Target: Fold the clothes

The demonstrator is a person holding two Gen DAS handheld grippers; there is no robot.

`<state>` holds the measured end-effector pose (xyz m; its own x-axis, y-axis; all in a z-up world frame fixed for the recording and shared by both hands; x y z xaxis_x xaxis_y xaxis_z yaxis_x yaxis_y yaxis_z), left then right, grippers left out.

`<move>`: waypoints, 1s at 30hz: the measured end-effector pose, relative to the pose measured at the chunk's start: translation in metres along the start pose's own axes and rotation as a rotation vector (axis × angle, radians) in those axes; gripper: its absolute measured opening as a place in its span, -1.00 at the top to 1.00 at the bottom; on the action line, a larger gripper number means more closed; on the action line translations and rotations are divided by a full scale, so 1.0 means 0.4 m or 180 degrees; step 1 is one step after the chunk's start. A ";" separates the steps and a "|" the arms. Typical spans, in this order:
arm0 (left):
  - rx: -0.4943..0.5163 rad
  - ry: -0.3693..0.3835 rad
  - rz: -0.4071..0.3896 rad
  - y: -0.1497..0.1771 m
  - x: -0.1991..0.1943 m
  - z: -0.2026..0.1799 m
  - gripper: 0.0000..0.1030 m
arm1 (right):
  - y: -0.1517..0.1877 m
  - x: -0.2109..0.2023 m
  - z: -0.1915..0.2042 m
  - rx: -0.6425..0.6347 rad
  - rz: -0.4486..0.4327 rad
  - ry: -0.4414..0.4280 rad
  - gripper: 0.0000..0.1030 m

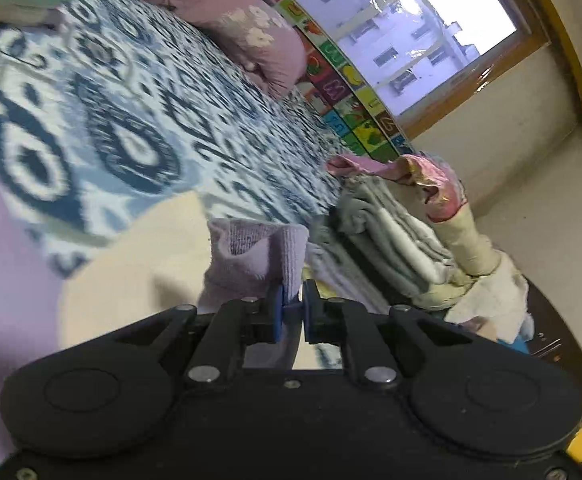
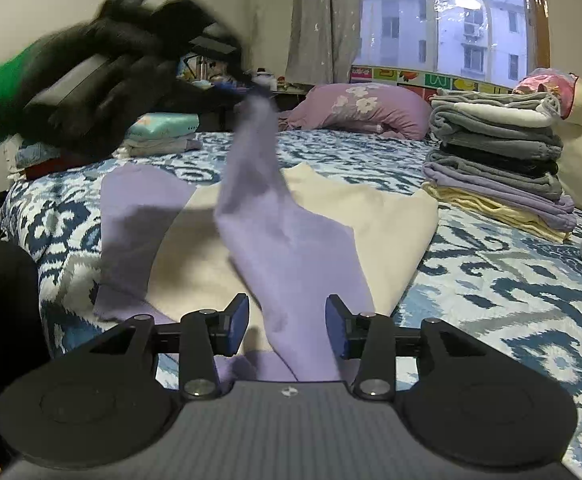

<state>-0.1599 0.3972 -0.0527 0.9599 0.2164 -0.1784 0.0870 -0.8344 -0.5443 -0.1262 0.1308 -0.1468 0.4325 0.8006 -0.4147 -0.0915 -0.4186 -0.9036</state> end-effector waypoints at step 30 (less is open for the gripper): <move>0.0621 -0.0520 0.0745 0.128 0.485 -0.025 0.86 | 0.029 0.005 -0.061 0.0558 0.0303 -0.0429 0.17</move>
<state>0.0334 0.3915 -0.1069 0.8910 0.1221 -0.4372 -0.1984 -0.7617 -0.6169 -0.1045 0.1170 -0.1553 0.2919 0.8160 -0.4989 -0.2856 -0.4235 -0.8597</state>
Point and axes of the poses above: each gripper's, at about its wrist camera, not at the fingertips, and x roughly the way its jaws point, z to its left, y to its underside, the point moved 5 cm from there along x, roughly the way its jaws point, and after that the axes turned 13 degrees about y, right-handed, at the moved point
